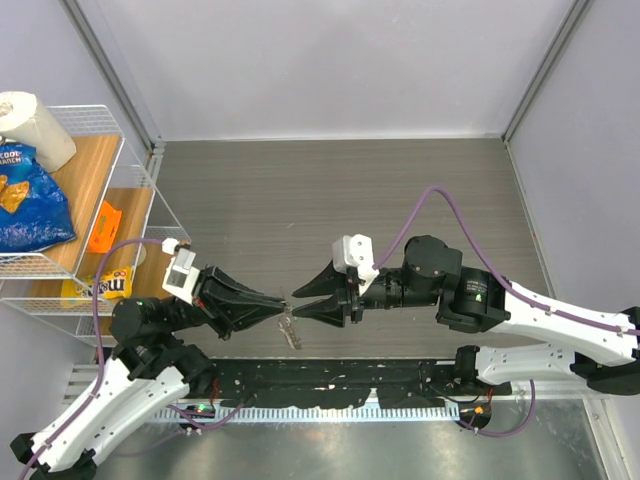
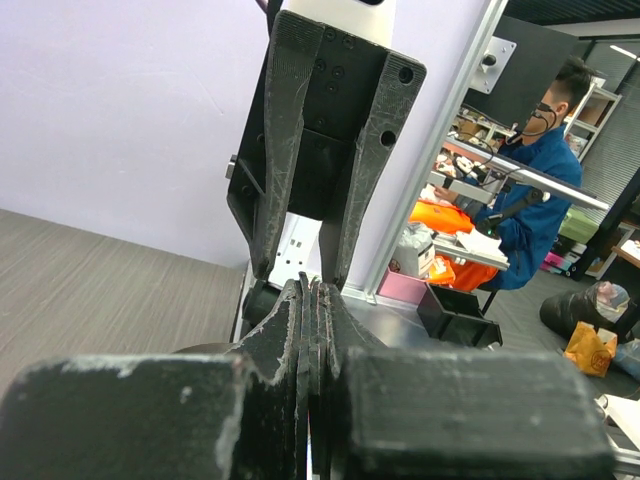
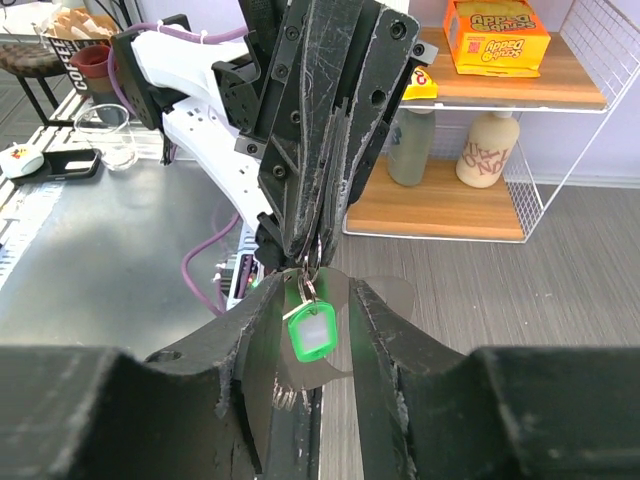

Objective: Put the keys on the keyring

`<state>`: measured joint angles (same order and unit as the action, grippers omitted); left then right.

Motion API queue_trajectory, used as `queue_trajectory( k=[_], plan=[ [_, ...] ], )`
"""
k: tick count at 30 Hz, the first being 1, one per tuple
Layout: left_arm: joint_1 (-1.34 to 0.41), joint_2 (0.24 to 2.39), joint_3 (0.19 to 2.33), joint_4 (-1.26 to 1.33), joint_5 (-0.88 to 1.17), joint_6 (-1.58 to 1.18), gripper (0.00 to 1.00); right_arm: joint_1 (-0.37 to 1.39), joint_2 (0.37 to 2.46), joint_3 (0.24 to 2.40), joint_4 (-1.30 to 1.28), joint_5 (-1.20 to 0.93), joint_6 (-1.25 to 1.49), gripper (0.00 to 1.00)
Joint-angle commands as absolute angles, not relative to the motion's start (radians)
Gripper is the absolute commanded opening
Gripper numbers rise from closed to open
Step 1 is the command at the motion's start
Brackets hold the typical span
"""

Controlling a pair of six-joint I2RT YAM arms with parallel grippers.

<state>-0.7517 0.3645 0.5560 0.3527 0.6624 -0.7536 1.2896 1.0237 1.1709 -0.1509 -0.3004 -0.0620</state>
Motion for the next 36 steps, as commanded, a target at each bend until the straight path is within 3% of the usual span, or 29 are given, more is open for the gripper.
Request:
queue_trajectory(
  k=[1,12,20,29,36],
  plan=[
    [-0.755,0.344,0.557,0.417,0.644,-0.759,0.0,1.295,1.028,1.207,-0.081,-0.302,-0.055,0.37],
    [-0.753,0.341,0.561,0.417,0.643,-0.758,0.0,1.295,1.065,1.218,-0.075,-0.336,-0.026,0.3],
    [-0.753,0.341,0.557,0.419,0.644,-0.758,0.0,1.296,1.049,1.207,-0.051,-0.336,-0.017,0.06],
    [-0.753,0.337,0.584,0.292,0.666,-0.723,0.0,1.295,1.052,1.256,-0.158,-0.364,-0.026,0.05],
    [-0.753,0.337,0.666,0.1,0.716,-0.68,0.23,1.295,1.077,1.357,-0.369,-0.391,-0.034,0.05]
  ],
)
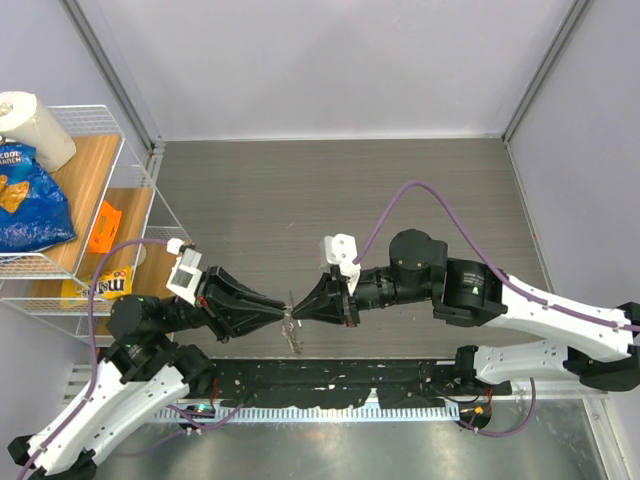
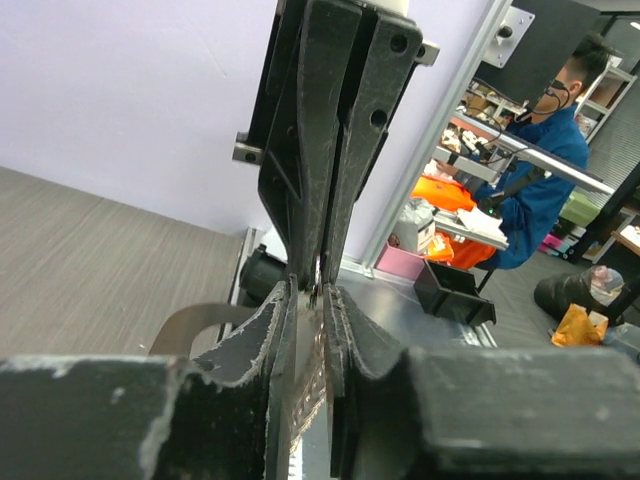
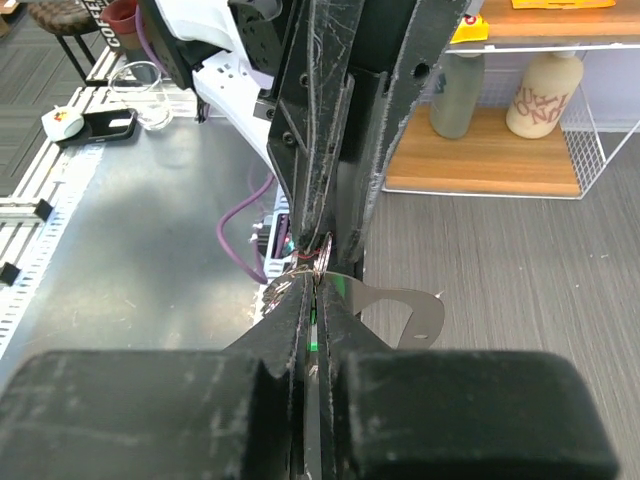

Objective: Put the keys on the keyring

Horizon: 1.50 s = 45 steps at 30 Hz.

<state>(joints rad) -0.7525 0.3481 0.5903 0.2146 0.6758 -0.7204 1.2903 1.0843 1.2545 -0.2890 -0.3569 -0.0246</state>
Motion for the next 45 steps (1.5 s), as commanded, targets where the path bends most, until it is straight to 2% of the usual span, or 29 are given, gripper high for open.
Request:
queue_trajectory(
  k=[1,5,17,38,42,45],
  plan=[
    [-0.753,0.337,0.673,0.08,0.729,-0.675,0.28,1.295,1.089,1.376,-0.408,-0.402,-0.032,0.05],
    [-0.753,0.36,0.709,0.006,0.791,-0.669,0.36,1.296,1.112,1.399,-0.475,-0.442,-0.026,0.05],
    [-0.753,0.446,0.782,-0.086,0.891,-0.683,0.41,1.295,1.177,1.451,-0.581,-0.549,-0.028,0.05],
    [-0.753,0.518,0.83,-0.222,0.893,-0.638,0.39,1.293,1.258,1.528,-0.609,-0.465,-0.003,0.05],
    [-0.753,0.526,0.842,-0.251,0.888,-0.62,0.37,1.293,1.266,1.535,-0.612,-0.462,-0.002,0.05],
    [-0.753,0.529,0.853,-0.282,0.89,-0.597,0.31,1.293,1.264,1.536,-0.618,-0.462,-0.003,0.05]
  ],
)
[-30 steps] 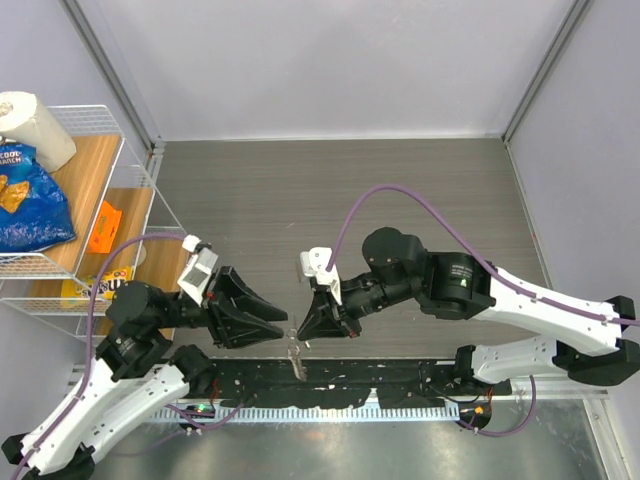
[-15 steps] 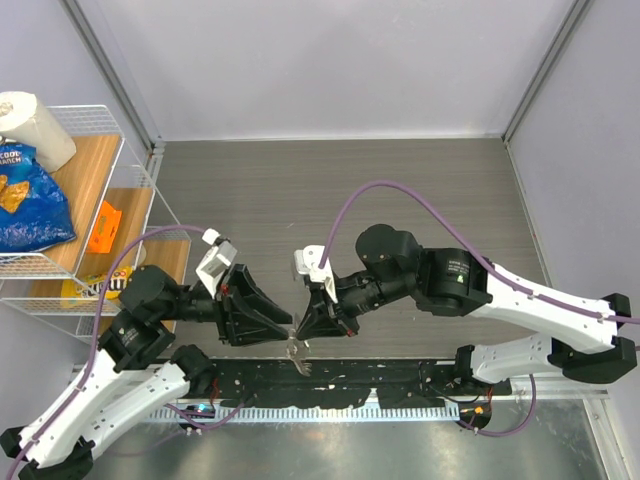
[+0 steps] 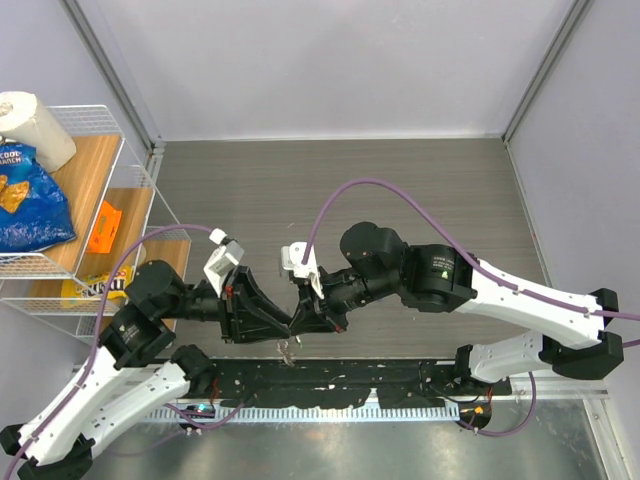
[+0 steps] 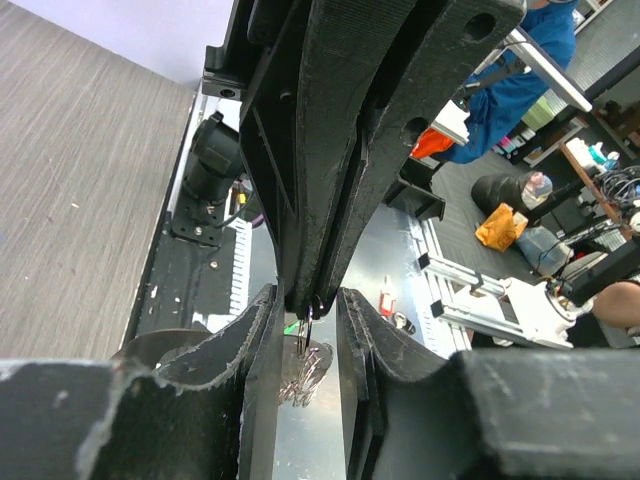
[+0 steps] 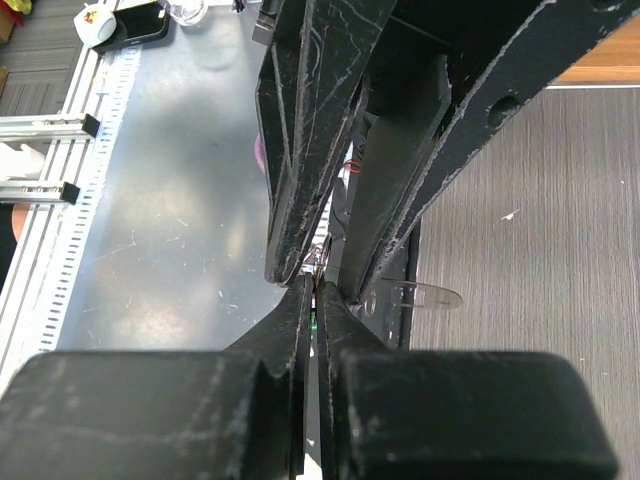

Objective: Put the keys on the keyring

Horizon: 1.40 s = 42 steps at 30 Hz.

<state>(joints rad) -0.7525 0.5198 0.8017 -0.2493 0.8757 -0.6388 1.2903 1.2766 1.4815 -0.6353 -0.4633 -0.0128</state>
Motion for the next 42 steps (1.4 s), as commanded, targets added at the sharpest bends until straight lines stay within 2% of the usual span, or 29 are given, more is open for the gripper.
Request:
queue_trajectory(
  k=[1,20,29,32,42],
  plan=[
    [-0.753,0.529,0.856,-0.29,0.89,-0.591,0.31,1.293,1.262,1.536,-0.62,-0.46,-0.003,0.05],
    [-0.755,0.56,0.867,-0.293,0.894,-0.578,0.25,1.295,1.253,1.526,-0.638,-0.472,-0.002,0.05],
    [-0.755,0.555,0.864,-0.301,0.894,-0.571,0.11,1.293,1.247,1.528,-0.629,-0.476,-0.002,0.05],
    [-0.753,0.555,0.861,-0.293,0.903,-0.569,0.0,1.293,1.249,1.526,-0.629,-0.48,-0.002,0.05],
    [-0.755,0.548,0.827,-0.259,0.887,-0.548,0.0,1.293,1.232,1.519,-0.595,-0.474,-0.002,0.05]
  ],
)
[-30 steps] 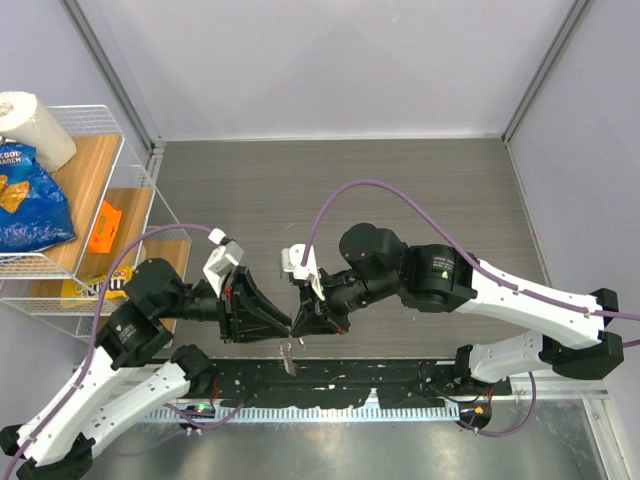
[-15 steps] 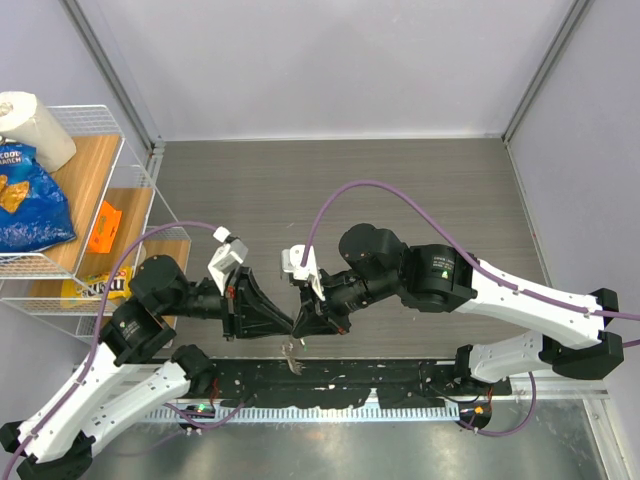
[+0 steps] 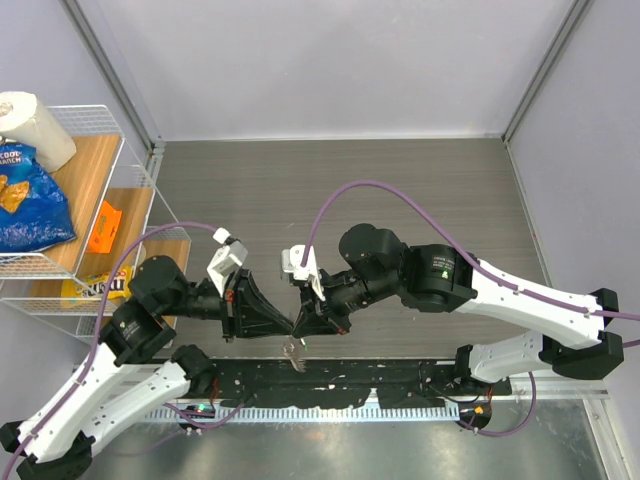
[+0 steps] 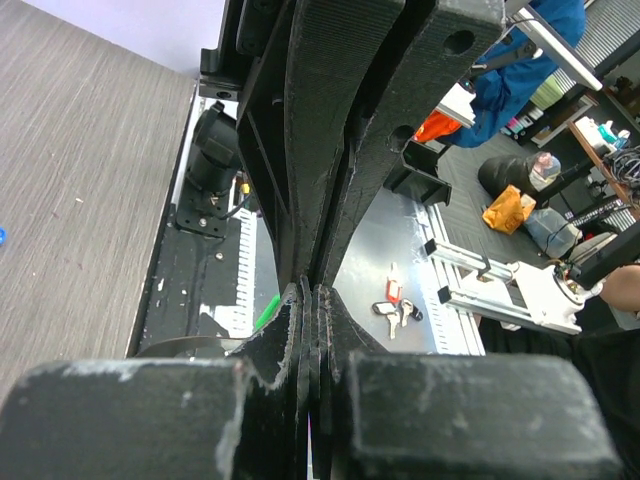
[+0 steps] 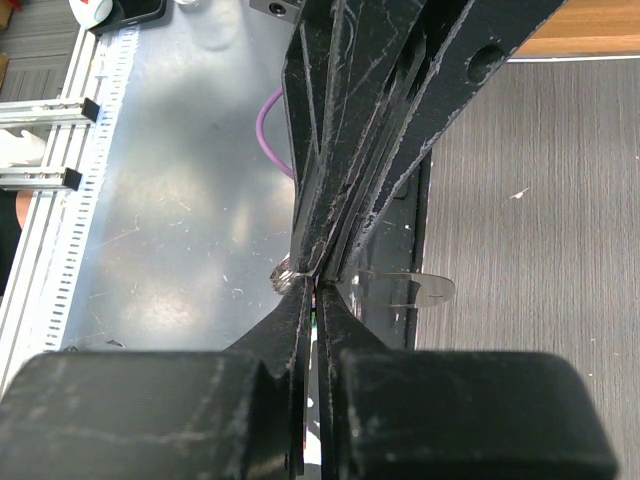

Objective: Put the keys on the keyring

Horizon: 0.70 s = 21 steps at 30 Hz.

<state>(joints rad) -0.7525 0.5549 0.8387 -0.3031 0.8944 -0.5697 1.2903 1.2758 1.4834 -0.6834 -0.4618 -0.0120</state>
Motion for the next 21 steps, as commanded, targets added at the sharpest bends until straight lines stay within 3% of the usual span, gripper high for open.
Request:
queue_trajectory(
  k=[1,11,21],
  plan=[
    [-0.755,0.545,0.825,-0.25,0.884,-0.549,0.0,1.293,1.226,1.517,-0.592,-0.472,-0.002,0.06],
    [-0.761,0.52,0.807,-0.161,0.838,-0.566,0.0,1.293,1.157,1.46,-0.525,-0.468,0.044,0.28],
    [-0.765,0.496,0.781,-0.015,0.789,-0.624,0.0,1.293,1.086,1.39,-0.479,-0.384,0.057,0.35]
  ],
)
